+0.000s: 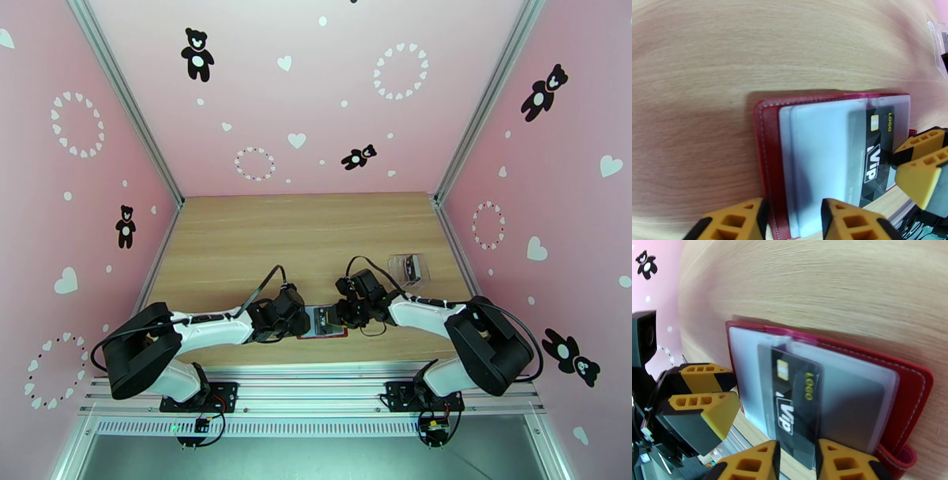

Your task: Put the credit cards into the card holder

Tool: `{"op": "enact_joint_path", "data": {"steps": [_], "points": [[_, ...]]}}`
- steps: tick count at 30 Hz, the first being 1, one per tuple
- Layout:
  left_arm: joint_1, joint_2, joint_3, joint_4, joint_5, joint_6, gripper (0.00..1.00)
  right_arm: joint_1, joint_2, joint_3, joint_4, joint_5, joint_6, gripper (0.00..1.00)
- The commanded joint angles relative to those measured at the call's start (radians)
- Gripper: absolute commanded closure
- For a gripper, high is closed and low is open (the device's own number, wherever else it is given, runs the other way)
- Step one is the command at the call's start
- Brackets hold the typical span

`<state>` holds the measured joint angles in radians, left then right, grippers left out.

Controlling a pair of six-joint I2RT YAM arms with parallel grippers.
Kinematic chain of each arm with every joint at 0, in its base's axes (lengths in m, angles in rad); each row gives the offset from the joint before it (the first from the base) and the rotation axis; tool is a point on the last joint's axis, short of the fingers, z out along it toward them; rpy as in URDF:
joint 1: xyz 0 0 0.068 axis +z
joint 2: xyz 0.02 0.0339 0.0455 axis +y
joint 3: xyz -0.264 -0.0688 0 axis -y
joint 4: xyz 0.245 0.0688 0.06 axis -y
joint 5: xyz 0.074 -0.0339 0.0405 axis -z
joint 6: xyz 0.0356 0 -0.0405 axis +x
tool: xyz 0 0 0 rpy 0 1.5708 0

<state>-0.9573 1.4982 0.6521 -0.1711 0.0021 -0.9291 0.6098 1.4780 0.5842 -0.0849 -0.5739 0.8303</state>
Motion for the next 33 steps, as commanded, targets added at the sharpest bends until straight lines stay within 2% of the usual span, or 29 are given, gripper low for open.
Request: {"op": "enact_joint_path", "data": {"steps": [1, 18, 33], "points": [[0.004, 0.006, 0.018, 0.01, 0.025, -0.007, 0.58, 0.024, -0.012, 0.036, -0.076, 0.038, -0.02, 0.66], [0.003, 0.01, 0.022, 0.015, 0.029, -0.005, 0.58, 0.065, 0.057, 0.085, -0.069, 0.065, 0.002, 0.63], [0.002, 0.003, 0.014, 0.023, 0.032, -0.002, 0.58, 0.143, 0.142, 0.145, -0.012, 0.087, 0.043, 0.64]]}}
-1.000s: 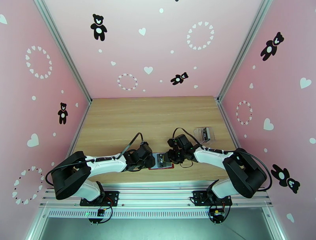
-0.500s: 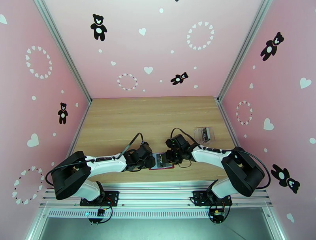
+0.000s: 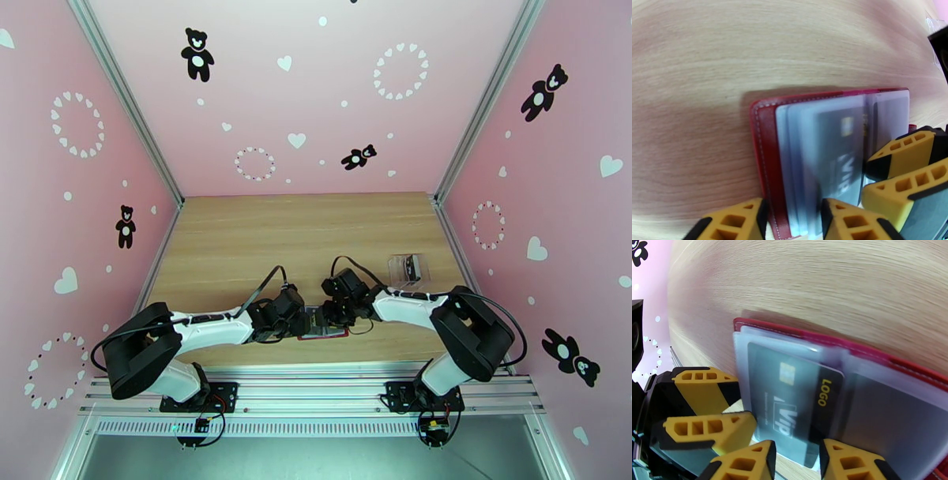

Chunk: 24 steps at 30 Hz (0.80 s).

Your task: Put the credit cards into the card holder

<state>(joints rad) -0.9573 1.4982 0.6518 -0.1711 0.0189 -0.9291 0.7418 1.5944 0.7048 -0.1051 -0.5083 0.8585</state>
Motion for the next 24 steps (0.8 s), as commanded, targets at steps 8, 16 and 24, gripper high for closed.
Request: {"op": "enact_joint_path", "data": {"steps": [8, 16, 24], "points": [[0.002, -0.009, 0.008, 0.022, 0.01, -0.002, 0.58, 0.018, -0.035, 0.049, -0.054, 0.077, -0.015, 0.63], [0.0, -0.018, 0.003, 0.021, 0.008, -0.004, 0.58, 0.018, -0.045, 0.062, -0.102, 0.134, -0.027, 0.62], [0.001, -0.013, 0.005, 0.023, 0.008, -0.004, 0.58, 0.024, 0.002, 0.068, -0.075, 0.112, -0.022, 0.63]]}}
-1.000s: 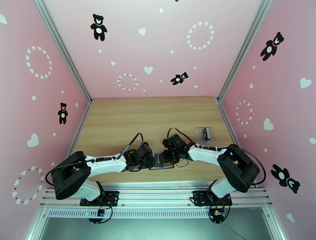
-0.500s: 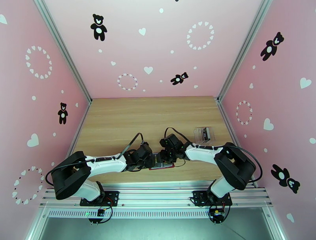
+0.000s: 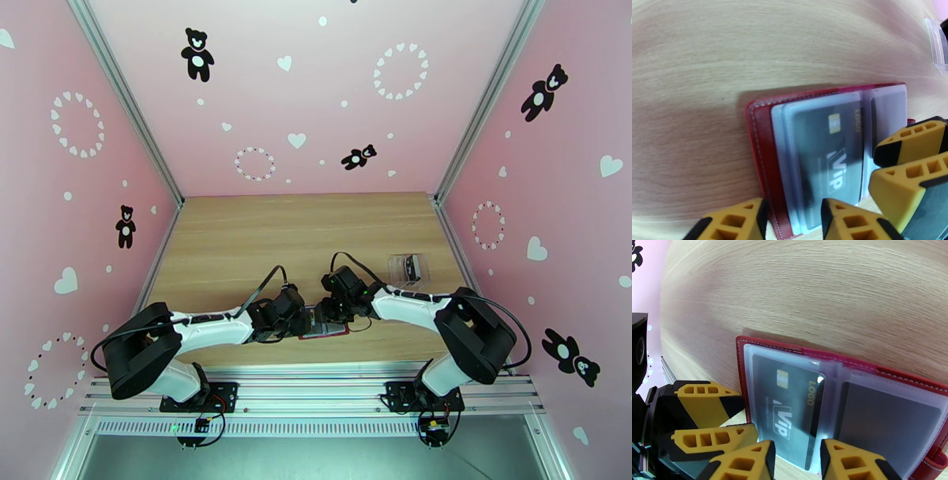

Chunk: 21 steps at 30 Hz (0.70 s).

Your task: Put the credit cards into the card holder

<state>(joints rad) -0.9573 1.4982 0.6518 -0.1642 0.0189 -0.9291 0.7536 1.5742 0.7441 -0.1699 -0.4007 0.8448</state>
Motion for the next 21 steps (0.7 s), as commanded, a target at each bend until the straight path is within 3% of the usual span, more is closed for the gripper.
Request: {"op": "enact_joint_path", "data": {"steps": [1, 12, 21], "points": [[0.001, -0.013, 0.005, 0.016, 0.009, -0.004, 0.58, 0.017, 0.028, 0.033, -0.007, 0.002, -0.006, 0.62], [0.0, -0.019, 0.005, 0.017, 0.009, -0.003, 0.58, 0.043, 0.044, 0.068, -0.014, 0.002, -0.004, 0.63], [-0.001, -0.127, -0.011, -0.046, -0.035, 0.003, 0.57, 0.043, -0.061, 0.092, -0.142, 0.116, -0.066, 0.61]]}}
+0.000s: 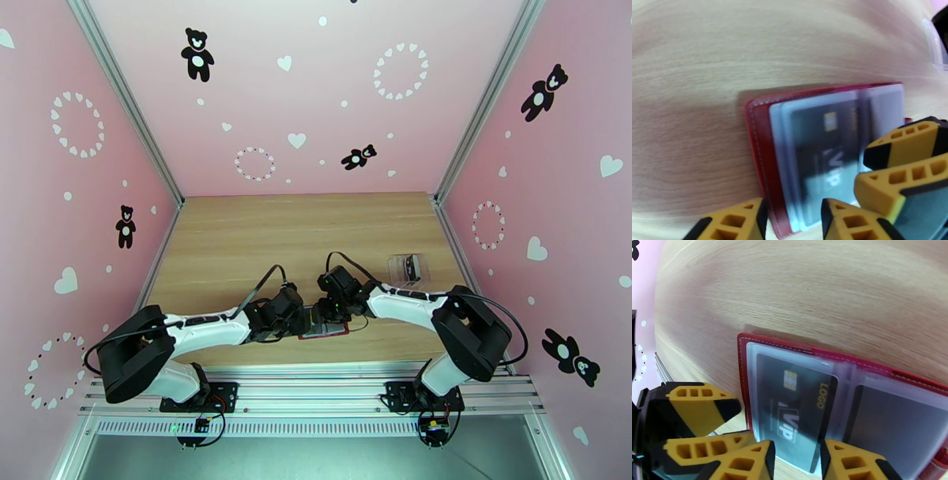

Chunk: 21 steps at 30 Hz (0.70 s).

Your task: Put the credit cards into the card holder

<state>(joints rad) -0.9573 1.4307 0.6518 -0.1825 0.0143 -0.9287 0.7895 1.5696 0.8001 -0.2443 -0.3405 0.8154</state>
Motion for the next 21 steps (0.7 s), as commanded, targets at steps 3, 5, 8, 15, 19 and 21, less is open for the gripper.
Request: {"op": "enact_joint_path", "data": {"steps": [3, 5, 8, 15, 19, 21], "points": [[-0.001, -0.114, -0.028, -0.042, -0.048, 0.002, 0.57, 0.007, -0.073, 0.051, -0.111, 0.096, -0.065, 0.61], [-0.001, -0.144, -0.04, -0.044, -0.055, 0.0, 0.57, 0.007, -0.072, 0.057, -0.122, 0.102, -0.076, 0.64], [0.0, -0.168, -0.052, -0.042, -0.06, -0.002, 0.57, 0.007, -0.061, 0.056, -0.119, 0.096, -0.076, 0.71], [-0.001, -0.142, -0.051, -0.023, -0.05, -0.002, 0.57, 0.007, -0.011, 0.068, -0.115, 0.087, -0.079, 0.88], [-0.001, -0.129, -0.049, -0.014, -0.049, -0.002, 0.57, 0.007, 0.014, 0.073, -0.114, 0.085, -0.08, 0.92], [-0.001, -0.123, -0.049, -0.013, -0.048, -0.003, 0.57, 0.006, 0.031, 0.08, -0.117, 0.084, -0.082, 0.93]]}}
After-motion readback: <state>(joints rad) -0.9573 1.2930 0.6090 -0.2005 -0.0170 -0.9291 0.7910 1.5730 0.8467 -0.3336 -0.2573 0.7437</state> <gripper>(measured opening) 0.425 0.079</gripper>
